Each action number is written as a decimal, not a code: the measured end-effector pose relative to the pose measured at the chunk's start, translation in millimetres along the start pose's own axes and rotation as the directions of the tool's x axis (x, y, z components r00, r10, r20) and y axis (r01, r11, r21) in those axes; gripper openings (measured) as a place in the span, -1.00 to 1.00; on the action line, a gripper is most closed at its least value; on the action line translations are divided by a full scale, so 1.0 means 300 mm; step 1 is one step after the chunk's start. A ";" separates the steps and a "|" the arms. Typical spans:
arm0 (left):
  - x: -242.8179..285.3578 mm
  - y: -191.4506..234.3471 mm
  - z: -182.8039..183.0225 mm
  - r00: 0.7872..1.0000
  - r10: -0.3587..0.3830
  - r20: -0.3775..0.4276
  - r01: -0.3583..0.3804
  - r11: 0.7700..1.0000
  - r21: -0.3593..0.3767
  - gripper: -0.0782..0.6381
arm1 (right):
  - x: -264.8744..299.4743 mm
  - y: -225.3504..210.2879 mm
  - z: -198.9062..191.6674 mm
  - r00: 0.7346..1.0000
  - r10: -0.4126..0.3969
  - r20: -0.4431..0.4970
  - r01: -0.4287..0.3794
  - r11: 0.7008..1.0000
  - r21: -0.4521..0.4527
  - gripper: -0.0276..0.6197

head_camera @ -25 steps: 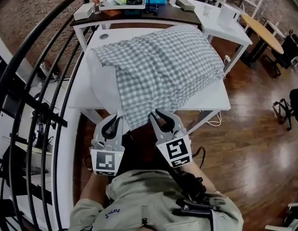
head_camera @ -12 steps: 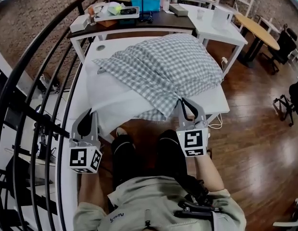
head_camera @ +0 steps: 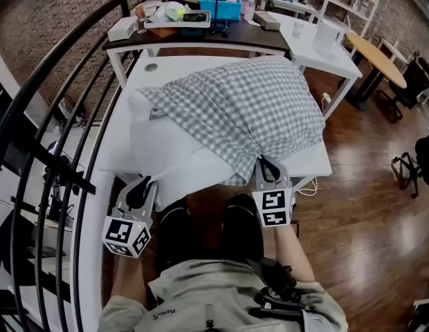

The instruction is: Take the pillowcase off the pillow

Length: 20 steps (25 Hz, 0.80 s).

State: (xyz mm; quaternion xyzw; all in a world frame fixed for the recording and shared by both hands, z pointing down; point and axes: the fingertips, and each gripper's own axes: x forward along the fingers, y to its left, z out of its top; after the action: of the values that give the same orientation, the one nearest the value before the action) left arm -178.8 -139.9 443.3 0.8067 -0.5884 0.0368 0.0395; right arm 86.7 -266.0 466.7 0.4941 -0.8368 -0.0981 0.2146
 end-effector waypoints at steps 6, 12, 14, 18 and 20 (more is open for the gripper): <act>-0.076 -0.108 0.262 0.988 -0.073 0.139 0.060 0.994 0.093 -0.41 | -0.003 0.020 -0.024 0.999 0.041 0.014 -0.042 0.999 0.026 -0.88; 0.131 0.108 0.385 0.981 0.113 0.154 -0.129 0.987 0.094 0.06 | -0.012 0.023 -0.045 0.997 0.083 -0.003 -0.083 0.996 0.020 -0.88; 0.243 0.173 0.380 0.986 0.135 0.094 -0.142 0.987 0.078 0.16 | -0.016 0.024 -0.037 0.994 0.112 -0.007 -0.112 0.993 0.020 -0.88; 0.418 0.200 0.282 0.996 0.065 -0.068 -0.066 0.998 -0.004 0.24 | -0.049 0.017 0.000 0.975 0.224 -0.009 -0.223 0.974 0.029 -0.87; 0.438 0.176 0.251 0.995 0.034 -0.092 -0.035 0.999 -0.018 0.00 | -0.095 0.004 0.037 0.948 0.317 0.014 -0.317 0.946 0.070 -0.85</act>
State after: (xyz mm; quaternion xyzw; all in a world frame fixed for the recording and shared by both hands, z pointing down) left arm -188.0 -288.4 383.2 0.7935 -0.6002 0.0685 0.0736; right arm 92.6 -241.1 449.9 0.3605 -0.9086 -0.0331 0.2085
